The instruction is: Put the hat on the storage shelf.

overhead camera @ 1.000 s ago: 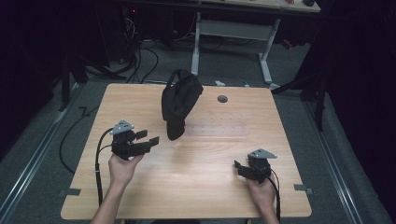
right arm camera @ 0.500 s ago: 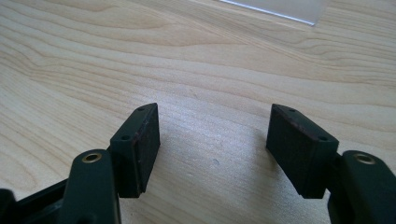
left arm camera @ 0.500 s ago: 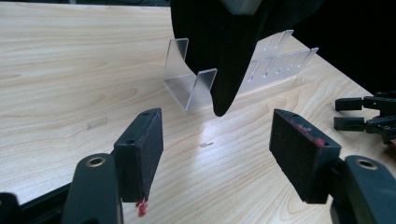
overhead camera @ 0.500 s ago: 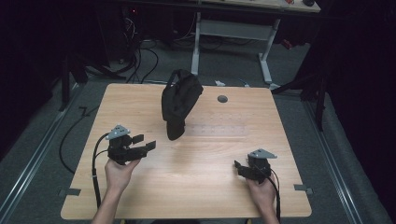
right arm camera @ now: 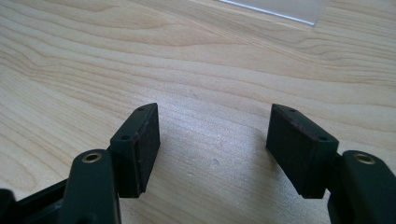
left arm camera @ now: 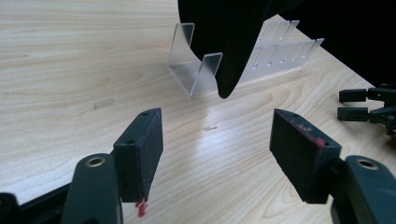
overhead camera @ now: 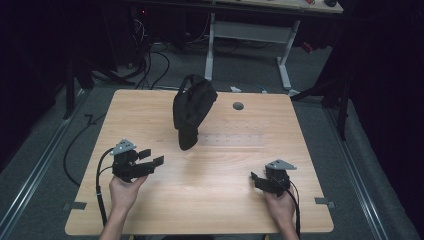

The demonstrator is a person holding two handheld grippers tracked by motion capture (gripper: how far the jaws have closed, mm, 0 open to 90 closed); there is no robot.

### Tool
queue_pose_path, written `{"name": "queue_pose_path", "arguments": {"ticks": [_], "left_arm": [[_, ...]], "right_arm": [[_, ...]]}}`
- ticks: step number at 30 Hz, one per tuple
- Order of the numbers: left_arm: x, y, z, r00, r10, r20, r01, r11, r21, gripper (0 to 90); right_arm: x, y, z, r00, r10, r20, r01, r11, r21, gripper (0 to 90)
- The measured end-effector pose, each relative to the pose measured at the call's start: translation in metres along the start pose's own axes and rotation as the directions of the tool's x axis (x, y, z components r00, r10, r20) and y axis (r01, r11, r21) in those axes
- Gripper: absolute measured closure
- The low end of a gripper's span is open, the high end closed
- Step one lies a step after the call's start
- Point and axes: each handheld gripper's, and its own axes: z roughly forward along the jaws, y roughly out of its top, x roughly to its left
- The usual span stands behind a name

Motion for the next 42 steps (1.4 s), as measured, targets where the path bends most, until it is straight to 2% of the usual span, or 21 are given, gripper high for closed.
{"name": "queue_pose_path", "arguments": {"ticks": [22, 29, 38, 42], "left_arm": [[0.004, -0.026, -0.001, 0.9989, -0.036, -0.029, 0.037, 0.999, 0.025, 35.3], [0.004, -0.036, 0.002, 0.9989, -0.034, -0.031, 0.035, 0.9987, 0.037, 34.6], [0.002, -0.051, 0.011, 0.9981, -0.019, -0.059, 0.023, 0.9968, 0.077, 33.9], [-0.001, -0.059, 0.02, 0.9947, 0.026, -0.1, -0.014, 0.9936, 0.112, 33.8]], "right_arm": [[0.0, 0.0, 0.0, 1.0, 0.003, 0.001, -0.003, 1.0, 0.0, 34.9], [0.0, 0.0, 0.0, 1.0, 0.003, 0.001, -0.003, 1.0, 0.001, 34.9], [0.0, 0.0, 0.0, 1.0, 0.003, 0.001, -0.003, 1.0, 0.001, 35.0], [0.0, 0.0, 0.0, 1.0, 0.002, 0.001, -0.002, 1.0, 0.0, 34.9]]}}
